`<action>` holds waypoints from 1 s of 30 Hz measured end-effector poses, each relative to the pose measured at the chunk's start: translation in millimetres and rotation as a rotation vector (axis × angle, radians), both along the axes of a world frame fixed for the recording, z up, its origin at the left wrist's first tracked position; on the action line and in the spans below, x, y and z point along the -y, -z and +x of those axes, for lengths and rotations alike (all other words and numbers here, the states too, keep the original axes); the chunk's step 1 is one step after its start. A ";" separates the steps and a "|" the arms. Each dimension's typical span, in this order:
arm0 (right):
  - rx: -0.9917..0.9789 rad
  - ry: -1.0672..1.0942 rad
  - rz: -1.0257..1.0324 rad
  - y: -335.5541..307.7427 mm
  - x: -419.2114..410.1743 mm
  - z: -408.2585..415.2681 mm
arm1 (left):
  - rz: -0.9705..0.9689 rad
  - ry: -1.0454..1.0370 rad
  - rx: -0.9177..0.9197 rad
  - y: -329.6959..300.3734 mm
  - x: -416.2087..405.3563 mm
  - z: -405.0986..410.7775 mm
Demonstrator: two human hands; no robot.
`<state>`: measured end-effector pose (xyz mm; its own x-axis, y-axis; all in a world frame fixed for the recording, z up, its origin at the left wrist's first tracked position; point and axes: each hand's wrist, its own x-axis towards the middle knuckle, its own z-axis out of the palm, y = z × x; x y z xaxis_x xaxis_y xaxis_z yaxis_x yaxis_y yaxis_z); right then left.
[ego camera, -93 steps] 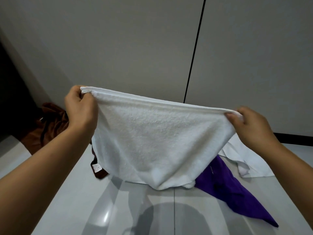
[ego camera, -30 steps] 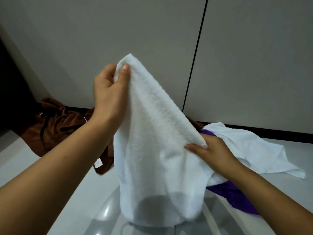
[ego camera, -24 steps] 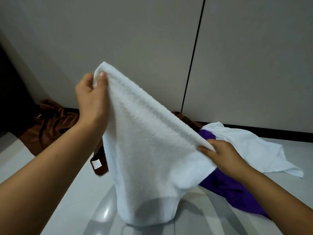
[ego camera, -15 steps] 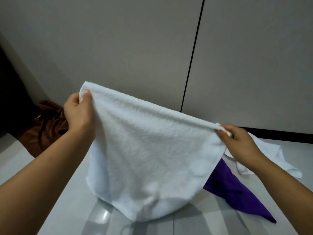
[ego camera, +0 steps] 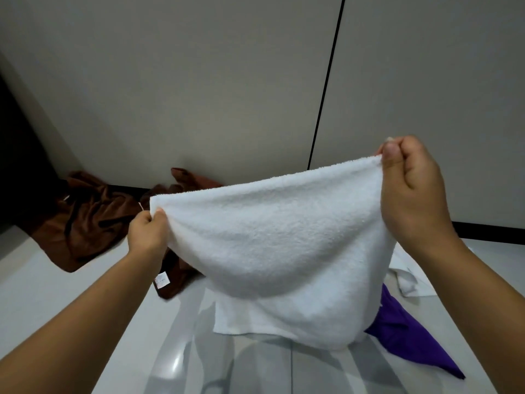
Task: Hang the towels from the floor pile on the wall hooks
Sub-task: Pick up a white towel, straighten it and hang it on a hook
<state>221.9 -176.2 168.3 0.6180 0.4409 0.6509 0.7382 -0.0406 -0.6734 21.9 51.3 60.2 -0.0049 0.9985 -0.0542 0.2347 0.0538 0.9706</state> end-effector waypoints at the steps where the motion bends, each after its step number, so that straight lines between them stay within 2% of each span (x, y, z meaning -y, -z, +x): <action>1: 0.023 -0.018 0.000 -1.4 -0.5 -2.6 | -0.040 0.026 -0.048 6.4 -3.6 -0.7; 6: 0.059 -0.128 -0.044 -3.4 -4.6 -15.4 | -0.291 0.206 -0.315 36.0 8.4 -3.6; 8: 0.077 -0.170 -0.082 -3.7 -6.4 -20.9 | -0.260 0.344 -0.361 31.7 24.2 2.9; 10: 0.113 -0.210 -0.106 -3.6 -7.5 -25.9 | -0.143 0.510 -0.321 13.9 43.4 14.6; 13: 0.167 -0.250 -0.159 -1.5 -9.4 -31.0 | 0.026 0.749 -0.067 -26.5 76.3 35.9; 16: 0.210 -0.268 -0.206 1.0 -10.2 -33.3 | 0.074 0.917 0.147 -56.8 103.0 53.3; 19: 0.214 -0.271 -0.197 2.0 -9.9 -32.2 | 0.092 1.038 0.262 -69.8 122.0 62.5; 22: 0.209 -0.246 -0.146 -0.2 -7.9 -28.1 | 0.095 1.040 0.280 -61.3 127.1 65.3; 24: 0.206 -0.216 -0.115 -2.3 -6.4 -25.2 | 0.093 1.054 0.229 -52.2 126.9 61.5; 28: 0.204 -0.152 -0.085 -6.6 -5.0 -20.6 | -0.048 1.136 0.113 -32.8 128.7 48.6; 30: 0.219 -0.128 -0.077 -8.9 -4.1 -18.3 | -0.035 1.077 0.055 -20.7 127.7 46.9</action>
